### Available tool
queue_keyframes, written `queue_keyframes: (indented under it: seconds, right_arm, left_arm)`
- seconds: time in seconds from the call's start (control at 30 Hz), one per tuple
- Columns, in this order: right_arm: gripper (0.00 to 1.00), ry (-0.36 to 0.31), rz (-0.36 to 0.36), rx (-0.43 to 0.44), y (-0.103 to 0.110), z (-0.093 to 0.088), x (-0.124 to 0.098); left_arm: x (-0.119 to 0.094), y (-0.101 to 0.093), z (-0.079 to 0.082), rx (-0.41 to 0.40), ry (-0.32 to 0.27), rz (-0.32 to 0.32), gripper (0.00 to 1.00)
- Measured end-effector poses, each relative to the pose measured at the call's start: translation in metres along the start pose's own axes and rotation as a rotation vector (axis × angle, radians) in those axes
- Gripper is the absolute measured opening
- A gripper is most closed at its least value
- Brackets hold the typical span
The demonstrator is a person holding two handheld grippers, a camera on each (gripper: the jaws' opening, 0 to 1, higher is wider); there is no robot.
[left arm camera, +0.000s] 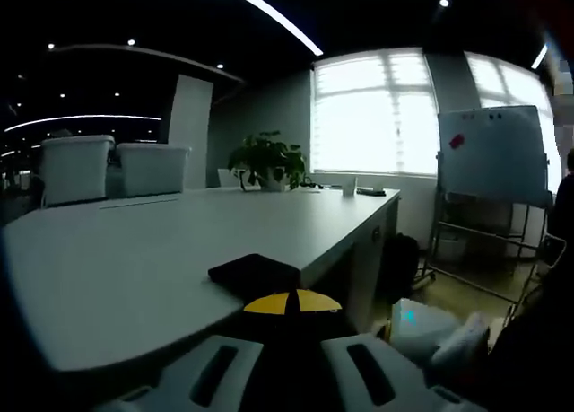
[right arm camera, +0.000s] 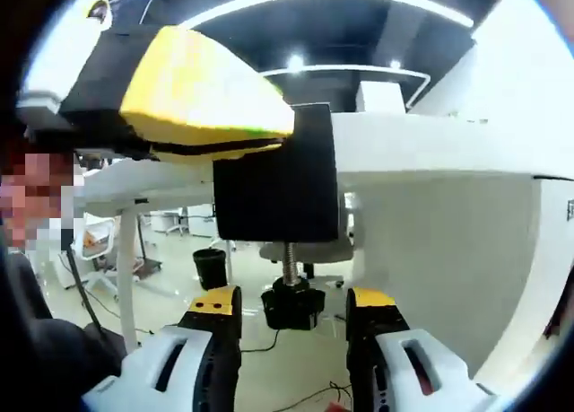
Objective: Clamp the fixed fixture on the desktop, loosen the retaining clip, secure it to the edge of the desk, and tighten the retaining clip.
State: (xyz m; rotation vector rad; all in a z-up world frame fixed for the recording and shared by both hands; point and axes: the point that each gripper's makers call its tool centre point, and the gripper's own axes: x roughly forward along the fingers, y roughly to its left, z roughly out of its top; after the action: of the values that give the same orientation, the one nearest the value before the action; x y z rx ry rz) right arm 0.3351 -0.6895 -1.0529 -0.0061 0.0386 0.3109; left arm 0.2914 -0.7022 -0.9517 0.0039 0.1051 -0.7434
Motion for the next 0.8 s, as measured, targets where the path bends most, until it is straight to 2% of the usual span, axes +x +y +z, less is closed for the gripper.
queue_keyframes:
  seconds: [0.1, 0.13, 0.43, 0.5, 0.57, 0.73, 0.8]
  right_arm:
    - [0.45, -0.018, -0.031, 0.009, 0.001, 0.004, -0.002]
    - [0.45, -0.017, -0.037, -0.022, 0.001, 0.005, 0.0]
    - [0.44, 0.001, -0.054, -0.04, 0.003, 0.005, 0.015]
    - [0.39, 0.004, -0.053, -0.043, 0.004, 0.004, 0.017]
    - [0.26, 0.021, -0.078, -0.062, 0.0, 0.001, 0.016]
    - [0.26, 0.024, -0.048, -0.05, -0.003, 0.002, 0.016]
    - [0.26, 0.032, 0.0, -0.052, -0.001, 0.002, 0.018]
  left_arm:
    - [0.001, 0.002, -0.001, -0.01, -0.005, -0.009, 0.01]
    - [0.001, 0.003, -0.001, -0.013, -0.006, -0.012, 0.01]
    - [0.002, 0.007, -0.002, -0.018, -0.014, -0.026, 0.01]
    - [0.002, 0.008, -0.002, -0.017, -0.015, -0.028, 0.01]
    - [0.003, 0.01, -0.002, -0.017, -0.016, -0.03, 0.01]
    - [0.002, 0.009, -0.002, -0.012, -0.014, -0.034, 0.01]
    - [0.002, 0.008, -0.002, -0.016, -0.014, -0.033, 0.01]
